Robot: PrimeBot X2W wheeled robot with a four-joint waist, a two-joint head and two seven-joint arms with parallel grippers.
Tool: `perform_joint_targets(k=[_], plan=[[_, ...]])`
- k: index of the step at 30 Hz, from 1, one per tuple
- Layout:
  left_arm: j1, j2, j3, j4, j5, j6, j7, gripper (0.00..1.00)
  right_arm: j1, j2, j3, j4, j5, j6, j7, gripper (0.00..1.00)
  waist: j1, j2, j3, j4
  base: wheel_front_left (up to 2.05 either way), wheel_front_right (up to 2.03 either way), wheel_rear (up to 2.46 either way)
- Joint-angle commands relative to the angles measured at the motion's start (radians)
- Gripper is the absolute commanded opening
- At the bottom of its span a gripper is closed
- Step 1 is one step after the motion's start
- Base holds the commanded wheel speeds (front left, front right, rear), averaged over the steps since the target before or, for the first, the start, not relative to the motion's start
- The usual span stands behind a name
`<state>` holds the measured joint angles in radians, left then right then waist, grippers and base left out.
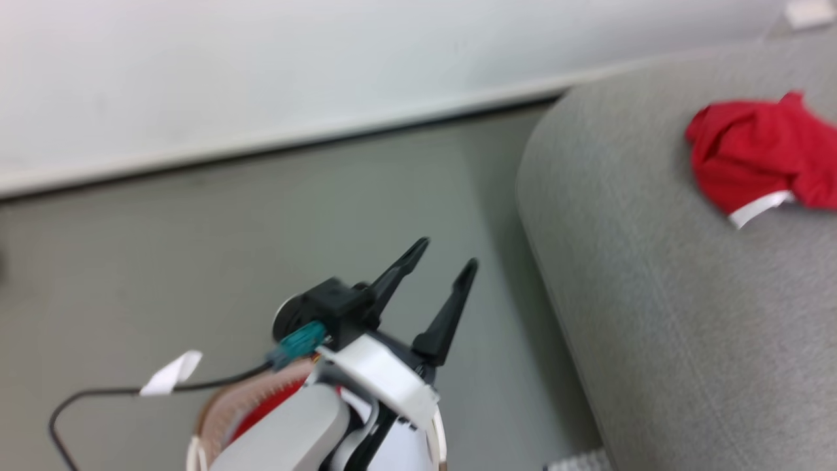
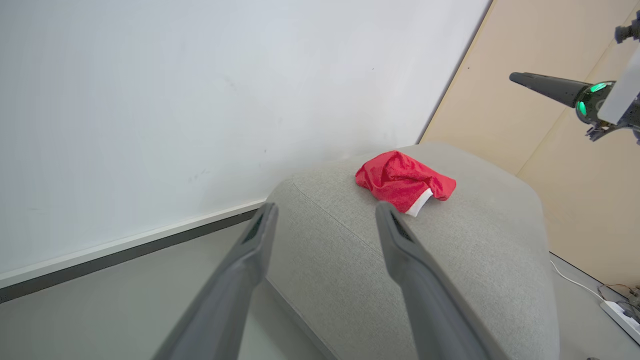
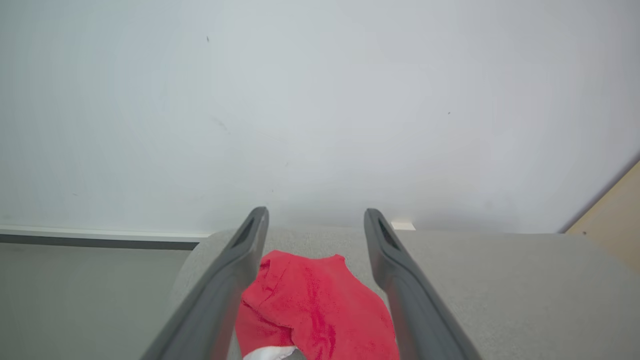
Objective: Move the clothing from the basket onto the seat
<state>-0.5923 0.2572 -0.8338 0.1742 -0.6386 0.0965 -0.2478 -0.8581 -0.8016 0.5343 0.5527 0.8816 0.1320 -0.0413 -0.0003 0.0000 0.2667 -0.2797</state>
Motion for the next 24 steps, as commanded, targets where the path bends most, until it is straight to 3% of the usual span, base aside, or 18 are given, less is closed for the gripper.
perform_joint_targets(k=[1,5,11,17,24], plan=[[0.042,0.013,0.016,-0.014,-0.01,0.008,-0.009,1.0,0.025,-0.019,-0.015,-0.044,0.018,-0.003,-0.017,1.0,0.0003,0.0,-0.138,0.02,0.0,0.0,0.0],[0.108,0.042,0.062,-0.05,-0.028,0.035,-0.014,1.0,0.063,-0.005,-0.06,-0.157,0.019,-0.003,-0.064,1.0,0.0003,0.0,-0.194,0.054,0.0,0.0,0.0],[0.211,0.081,0.165,-0.103,-0.035,0.091,-0.017,1.0,0.185,0.087,-0.188,-0.283,-0.009,-0.003,-0.15,1.0,0.0003,0.0,-0.23,0.113,0.0,0.0,0.0],[0.329,0.117,0.302,-0.151,0.019,0.173,-0.016,1.0,0.417,0.247,-0.352,-0.351,-0.126,-0.002,-0.166,1.0,0.0003,0.0,-0.262,0.162,0.0,0.0,0.0],[0.477,0.092,0.438,-0.21,0.057,0.176,-0.017,1.0,0.713,0.463,-0.47,-0.456,-0.306,-0.002,-0.181,1.0,0.0003,0.0,-0.283,0.2,0.0,0.0,0.0]])
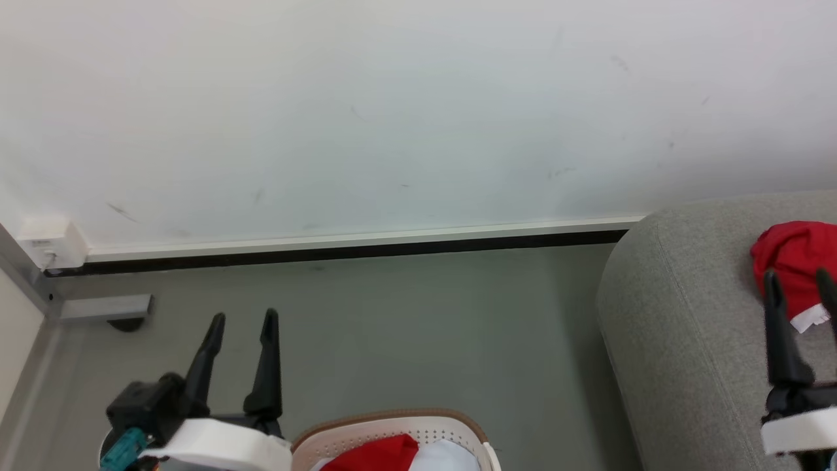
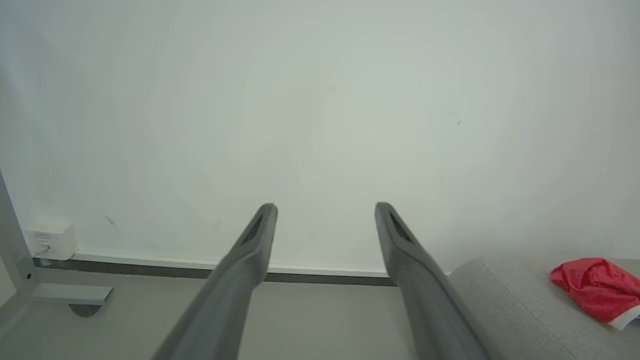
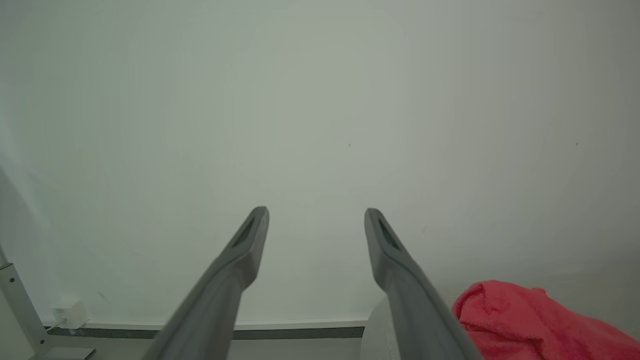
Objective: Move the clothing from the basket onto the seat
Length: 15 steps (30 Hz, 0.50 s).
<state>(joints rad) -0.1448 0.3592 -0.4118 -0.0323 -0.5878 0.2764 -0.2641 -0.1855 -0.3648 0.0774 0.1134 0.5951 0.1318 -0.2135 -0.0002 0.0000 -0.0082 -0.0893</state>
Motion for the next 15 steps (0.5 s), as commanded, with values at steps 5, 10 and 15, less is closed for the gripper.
perform_joint_targets(k=[5,10,15], plan=[[0.106,-0.045,0.071,-0.005,0.045,-0.02,0.0,1.0,0.156,0.131,-0.059,-0.067,-0.137,-0.002,-0.038,1.0,0.0002,0.0,-0.016,0.02,0.0,0.0,0.0],[0.164,-0.088,0.116,-0.018,0.149,-0.031,0.0,1.0,0.221,0.222,-0.063,-0.083,-0.237,-0.002,-0.052,1.0,0.0002,0.0,-0.021,0.024,0.0,0.0,0.0],[0.188,-0.131,0.156,-0.006,0.196,-0.08,0.0,1.0,0.21,0.254,-0.035,-0.098,-0.296,-0.002,-0.051,1.0,0.0002,0.0,-0.023,0.015,0.0,0.0,0.0]])
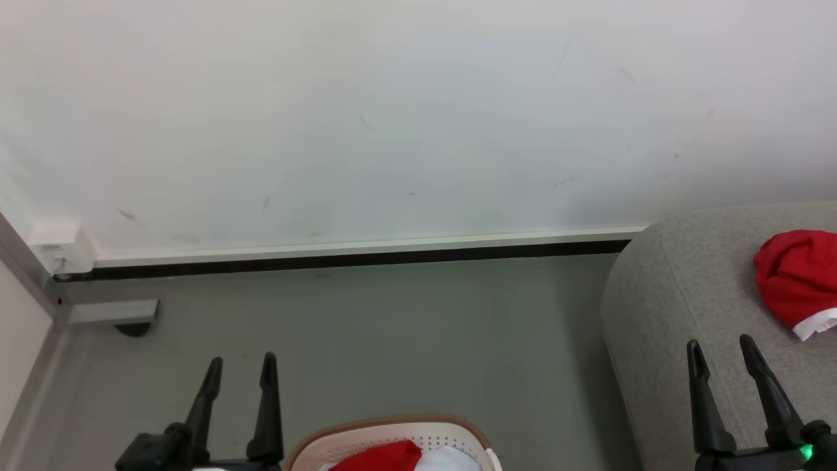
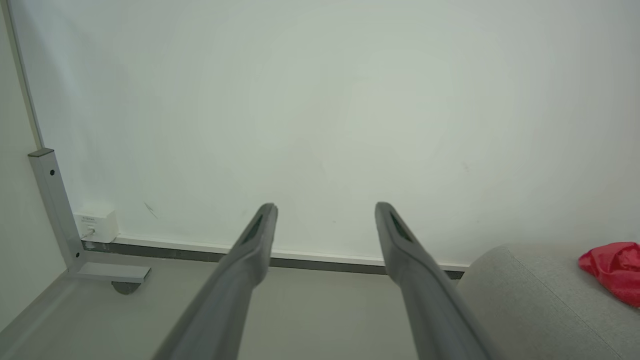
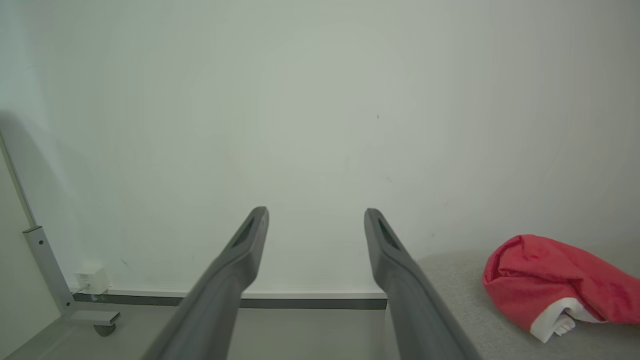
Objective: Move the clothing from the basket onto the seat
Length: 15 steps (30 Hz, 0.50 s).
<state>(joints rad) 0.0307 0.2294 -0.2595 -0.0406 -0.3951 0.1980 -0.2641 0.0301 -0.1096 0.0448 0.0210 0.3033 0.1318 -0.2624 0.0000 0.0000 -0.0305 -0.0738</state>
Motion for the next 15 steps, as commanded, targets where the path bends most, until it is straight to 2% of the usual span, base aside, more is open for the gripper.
perform_joint_targets(k=[1,7,15], plan=[[0.013,-0.011,0.011,0.006,0.01,-0.012,0.0,1.0,-0.008,0.001,0.001,-0.008,-0.01,-0.002,-0.002,1.0,0.0,0.0,-0.001,-0.001,0.0,0.0,0.0],[0.017,-0.056,0.054,0.031,0.044,-0.065,0.0,1.0,-0.014,0.006,0.022,-0.008,-0.024,-0.002,-0.003,1.0,0.0,0.0,-0.005,-0.004,0.0,0.0,0.0],[0.015,-0.098,0.089,0.059,0.078,-0.113,0.0,1.0,-0.001,-0.009,0.037,-0.007,-0.022,-0.002,-0.003,1.0,0.0,0.0,0.002,-0.003,0.0,0.0,0.0]])
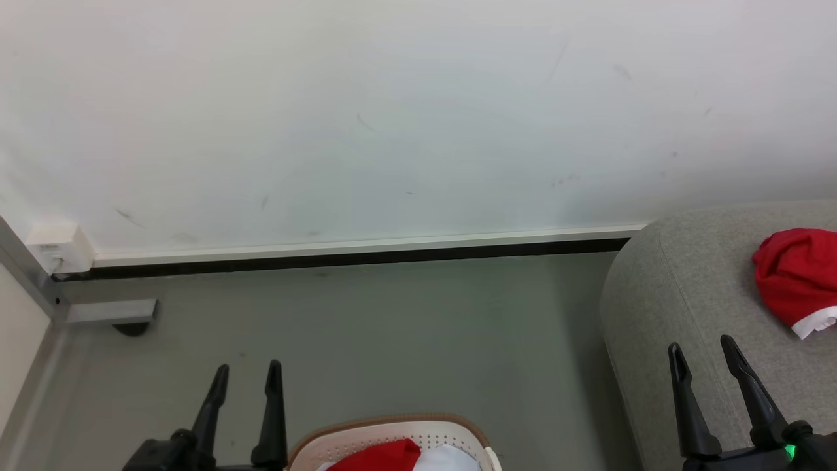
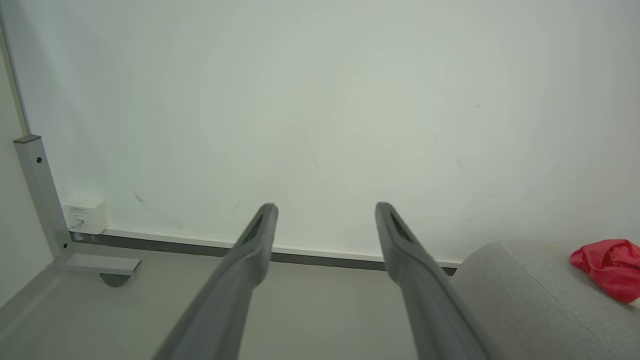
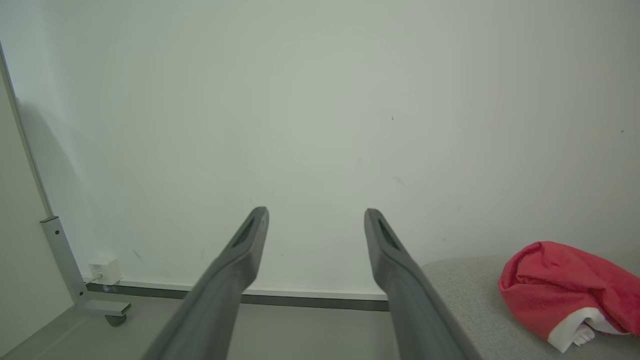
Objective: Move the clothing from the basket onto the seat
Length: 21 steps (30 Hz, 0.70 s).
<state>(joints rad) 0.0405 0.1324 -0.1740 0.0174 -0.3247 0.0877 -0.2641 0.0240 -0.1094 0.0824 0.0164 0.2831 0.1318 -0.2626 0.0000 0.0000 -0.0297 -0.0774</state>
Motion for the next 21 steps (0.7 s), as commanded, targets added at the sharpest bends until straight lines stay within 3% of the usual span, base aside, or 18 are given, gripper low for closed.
perform_joint_targets(k=[1,10,21], plan=[[0.005,-0.005,0.007,0.004,0.013,-0.007,0.0,1.0,0.004,-0.011,0.002,-0.005,0.0,-0.002,-0.003,1.0,0.0,0.0,0.003,0.0,0.0,0.0,0.0],[-0.026,-0.02,0.006,0.077,0.02,-0.04,0.0,1.0,-0.015,-0.031,0.026,-0.007,0.014,-0.002,-0.003,1.0,0.0,0.0,0.04,-0.029,0.0,0.0,0.0],[-0.188,0.02,-0.042,0.241,0.067,-0.061,0.077,1.0,-0.109,-0.063,0.037,-0.027,0.03,-0.002,-0.003,1.0,0.0,0.0,0.227,-0.111,0.0,0.0,0.0]])
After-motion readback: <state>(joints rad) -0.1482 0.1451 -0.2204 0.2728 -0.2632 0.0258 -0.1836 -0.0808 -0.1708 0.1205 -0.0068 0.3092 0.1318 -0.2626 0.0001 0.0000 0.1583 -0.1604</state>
